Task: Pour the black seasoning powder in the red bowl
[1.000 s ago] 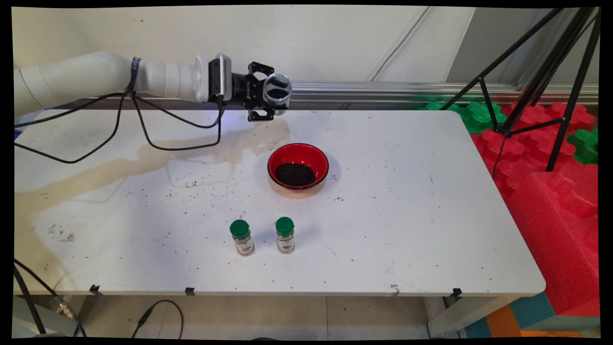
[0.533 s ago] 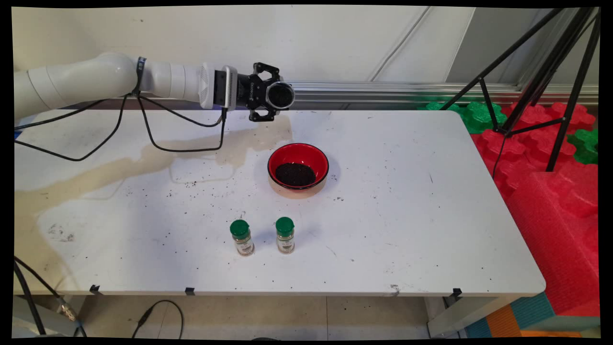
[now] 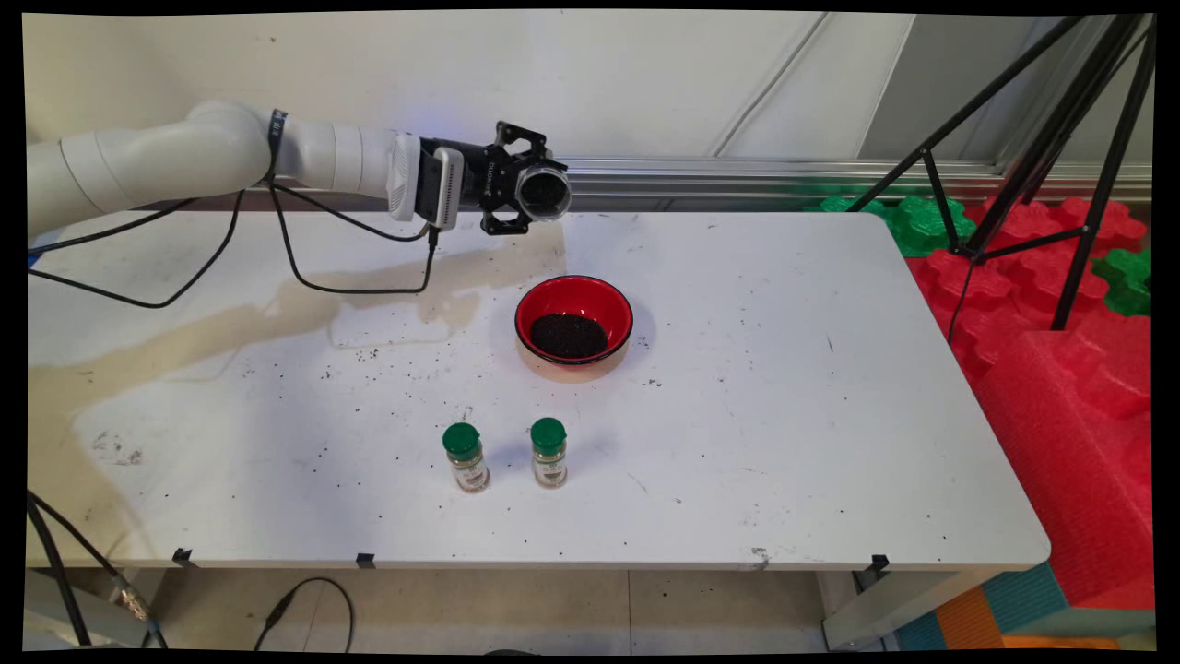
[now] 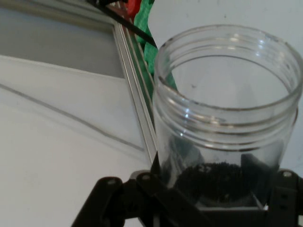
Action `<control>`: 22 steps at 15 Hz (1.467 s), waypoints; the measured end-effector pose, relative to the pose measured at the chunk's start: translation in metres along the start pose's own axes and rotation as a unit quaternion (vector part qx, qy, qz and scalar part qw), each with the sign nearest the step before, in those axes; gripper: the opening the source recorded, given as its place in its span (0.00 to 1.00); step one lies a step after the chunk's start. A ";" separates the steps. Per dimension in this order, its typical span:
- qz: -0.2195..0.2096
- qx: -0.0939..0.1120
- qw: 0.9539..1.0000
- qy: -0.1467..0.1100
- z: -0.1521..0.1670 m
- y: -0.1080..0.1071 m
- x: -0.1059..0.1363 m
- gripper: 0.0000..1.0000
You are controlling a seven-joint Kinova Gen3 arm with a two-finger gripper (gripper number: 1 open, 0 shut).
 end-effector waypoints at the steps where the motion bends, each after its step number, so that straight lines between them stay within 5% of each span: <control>1: 0.012 0.000 1.000 0.000 0.000 0.000 0.001 0.00; 11: 0.106 0.003 0.994 -0.001 0.004 0.000 0.009 0.00; 22: 0.193 0.008 0.981 0.004 0.010 -0.002 0.018 0.00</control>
